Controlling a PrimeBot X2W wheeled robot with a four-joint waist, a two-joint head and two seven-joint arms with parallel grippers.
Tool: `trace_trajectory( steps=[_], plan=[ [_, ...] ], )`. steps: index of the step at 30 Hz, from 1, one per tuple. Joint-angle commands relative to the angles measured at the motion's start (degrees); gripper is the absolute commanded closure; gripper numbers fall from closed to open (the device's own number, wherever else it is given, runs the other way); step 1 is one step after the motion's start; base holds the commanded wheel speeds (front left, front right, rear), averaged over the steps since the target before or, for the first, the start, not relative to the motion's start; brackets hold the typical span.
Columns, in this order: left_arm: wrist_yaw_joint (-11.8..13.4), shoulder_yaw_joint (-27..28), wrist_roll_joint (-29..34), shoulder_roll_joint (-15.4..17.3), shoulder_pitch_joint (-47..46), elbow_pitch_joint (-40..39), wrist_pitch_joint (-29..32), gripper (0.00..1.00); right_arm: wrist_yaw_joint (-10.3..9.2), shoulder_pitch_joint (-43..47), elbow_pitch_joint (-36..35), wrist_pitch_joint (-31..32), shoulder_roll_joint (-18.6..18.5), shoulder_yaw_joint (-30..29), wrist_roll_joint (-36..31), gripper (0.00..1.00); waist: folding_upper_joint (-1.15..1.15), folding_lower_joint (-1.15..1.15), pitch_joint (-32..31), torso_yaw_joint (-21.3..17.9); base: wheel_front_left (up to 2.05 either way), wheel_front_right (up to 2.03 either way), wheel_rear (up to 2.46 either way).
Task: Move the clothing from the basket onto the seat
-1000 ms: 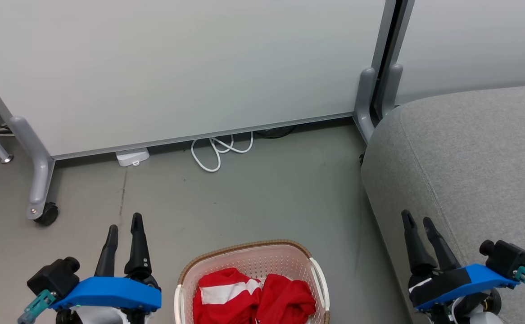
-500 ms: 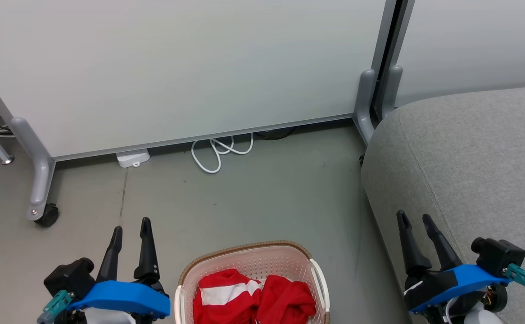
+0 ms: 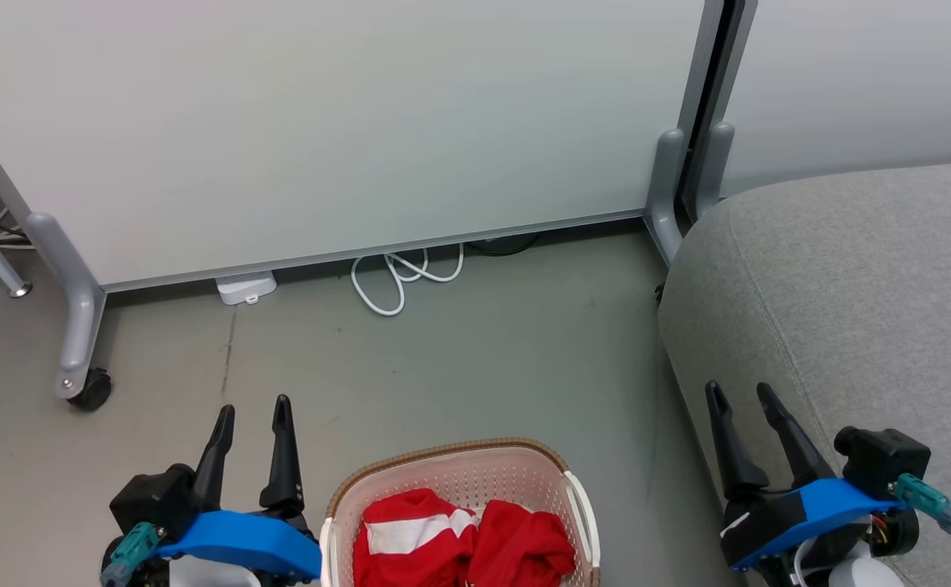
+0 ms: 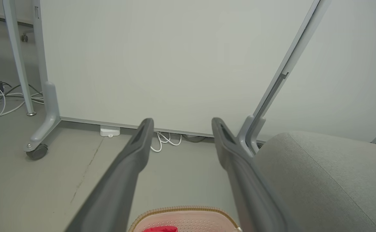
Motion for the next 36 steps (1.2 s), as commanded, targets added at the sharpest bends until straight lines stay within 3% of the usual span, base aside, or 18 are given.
trace_trajectory(
  steps=[1, 36],
  plan=[
    [-0.3, -0.2, 1.4, 0.3, -1.1, -0.1, -0.5, 0.0, 0.1, -0.6, -0.1, -0.4, -0.3, 0.2, -1.6, 0.0, 0.0, 0.0, 0.0, 0.0, 0.0, 0.0, 0.0],
    [-0.1, 0.2, 11.7, 0.3, -1.0, 4.1, -4.4, 0.0, 0.09, -0.2, 0.2, -3.9, -0.3, 0.2, -14.6, 0.0, 0.0, 0.0, -0.8, 0.7, 0.0, 0.0, 0.0]
  ],
)
